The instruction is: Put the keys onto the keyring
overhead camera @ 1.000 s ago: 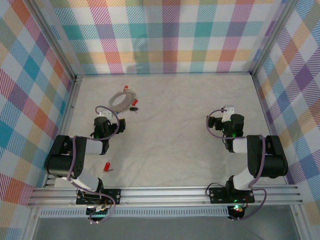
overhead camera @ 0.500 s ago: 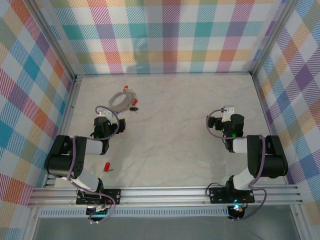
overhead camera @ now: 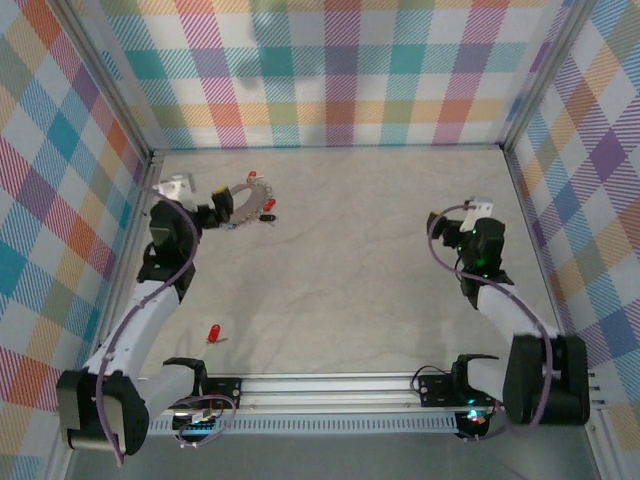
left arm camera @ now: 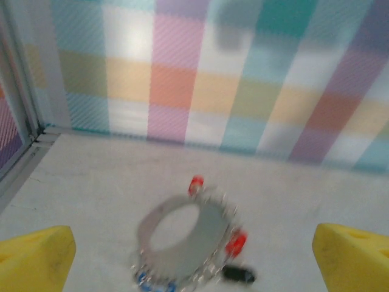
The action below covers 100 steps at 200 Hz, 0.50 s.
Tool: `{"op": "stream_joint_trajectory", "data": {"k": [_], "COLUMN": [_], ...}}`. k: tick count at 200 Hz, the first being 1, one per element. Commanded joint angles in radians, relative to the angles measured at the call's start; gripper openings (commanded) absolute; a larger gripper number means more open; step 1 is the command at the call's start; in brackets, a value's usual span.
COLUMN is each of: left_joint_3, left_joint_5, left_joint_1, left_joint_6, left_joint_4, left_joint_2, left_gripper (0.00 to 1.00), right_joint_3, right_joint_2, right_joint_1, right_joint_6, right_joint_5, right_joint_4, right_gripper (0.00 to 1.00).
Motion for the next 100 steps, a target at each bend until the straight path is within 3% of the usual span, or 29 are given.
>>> {"op": "stream_joint_trajectory", "data": {"k": [1, 13, 36, 66, 100], "left_joint_3": [0.113, 0.197, 0.423, 0.726, 0.955], "left_joint_5": [-0.048, 0.059, 0.120, 0.403, 0.398], "left_joint_1": [0.017, 0.017, 0.017, 0.016, 0.014], "left_joint_6": [-0.229, -0.145, -0.117, -0.022, -0.035], "left_joint_4": [-0.262, -0.282, -0.430, -0.587, -0.701], "left_joint_2": [0.079, 0.199, 0.491, 0.820, 1.075], "left_gripper": [1.00, 1.00, 1.00, 1.00, 1.00], "right_joint_3": [0.096, 0.089, 0.076, 0.068, 0.035], "right_joint_2": [-0.108, -0.153, -0.220, -0.277, -0.309], "right_joint_1": [0.001, 0.000, 0.000, 0.003, 0.011], "right_joint_6": [0.214, 0.248, 0.250, 0.240, 0.232], "right_joint_5": [0.095, 0.018, -0.156, -0.305, -0.424], "right_joint_4": [-0.371, -0.407, -0.467, -0.592, -0.652], "right_gripper": [1.00, 1.00, 1.00, 1.00, 1.00]}}
